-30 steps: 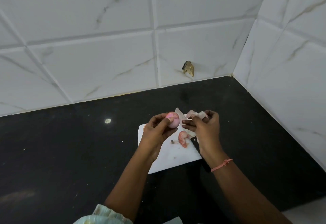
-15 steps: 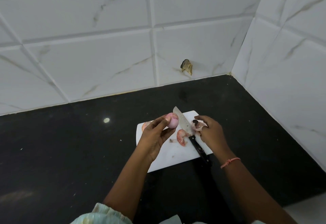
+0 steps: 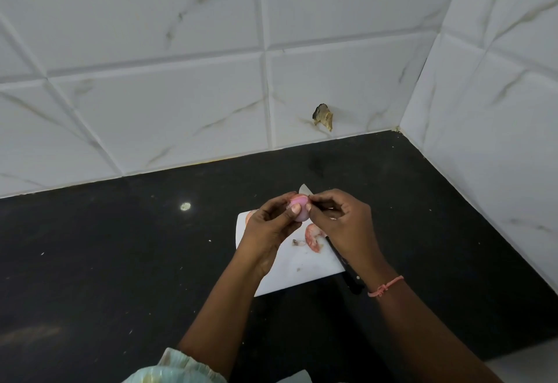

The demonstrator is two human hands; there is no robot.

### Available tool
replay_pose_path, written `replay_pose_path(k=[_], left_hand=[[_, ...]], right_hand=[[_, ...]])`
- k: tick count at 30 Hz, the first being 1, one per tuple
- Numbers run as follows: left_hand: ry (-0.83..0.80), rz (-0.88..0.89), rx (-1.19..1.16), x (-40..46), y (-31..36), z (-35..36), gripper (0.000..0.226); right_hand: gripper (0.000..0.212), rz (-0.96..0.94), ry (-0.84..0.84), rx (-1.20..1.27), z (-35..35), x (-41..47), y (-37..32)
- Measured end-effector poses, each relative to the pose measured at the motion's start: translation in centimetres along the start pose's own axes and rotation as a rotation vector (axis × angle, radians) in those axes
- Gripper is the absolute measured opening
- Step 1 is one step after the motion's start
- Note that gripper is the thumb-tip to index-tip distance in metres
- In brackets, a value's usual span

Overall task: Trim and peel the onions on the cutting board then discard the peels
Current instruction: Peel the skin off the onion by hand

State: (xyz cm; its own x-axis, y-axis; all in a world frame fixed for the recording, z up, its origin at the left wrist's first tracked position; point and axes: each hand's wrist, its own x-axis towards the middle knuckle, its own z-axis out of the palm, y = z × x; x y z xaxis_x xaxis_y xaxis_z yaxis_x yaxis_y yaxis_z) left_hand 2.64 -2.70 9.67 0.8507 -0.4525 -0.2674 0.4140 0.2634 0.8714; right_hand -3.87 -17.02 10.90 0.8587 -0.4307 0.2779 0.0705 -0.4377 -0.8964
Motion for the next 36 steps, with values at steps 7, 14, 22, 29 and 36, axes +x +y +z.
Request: replay_pose_path(k=[7, 14, 22, 29, 36], left_hand=[[0.011, -0.004, 0.001, 0.1, -0.1, -0.2, 0.049], [0.007, -0.004, -0.033, 0.2, 0.0, -0.3, 0.054], [-0.001, 0.018, -0.044, -0.1, 0.3, -0.4, 0.052], [0.039, 0.052, 0.038, -0.4, 0.5, 0.7, 0.057], [0.031, -0.087, -0.069, 0.0, 0.6, -0.2, 0.034]], right_hand=[[0.019, -0.018, 0.050, -0.008, 0.3, -0.1, 0.1], [0.014, 0.064, 0.039, 0.085, 0.4, 0.1, 0.2], [0.008, 0.024, 0.075, -0.022, 0.8, -0.1, 0.2], [0.011, -0.003, 0.081, -0.074, 1.1, -0.1, -0.3], [0.003, 0.174, 0.143, 0.154, 0.2, 0.6, 0.0]])
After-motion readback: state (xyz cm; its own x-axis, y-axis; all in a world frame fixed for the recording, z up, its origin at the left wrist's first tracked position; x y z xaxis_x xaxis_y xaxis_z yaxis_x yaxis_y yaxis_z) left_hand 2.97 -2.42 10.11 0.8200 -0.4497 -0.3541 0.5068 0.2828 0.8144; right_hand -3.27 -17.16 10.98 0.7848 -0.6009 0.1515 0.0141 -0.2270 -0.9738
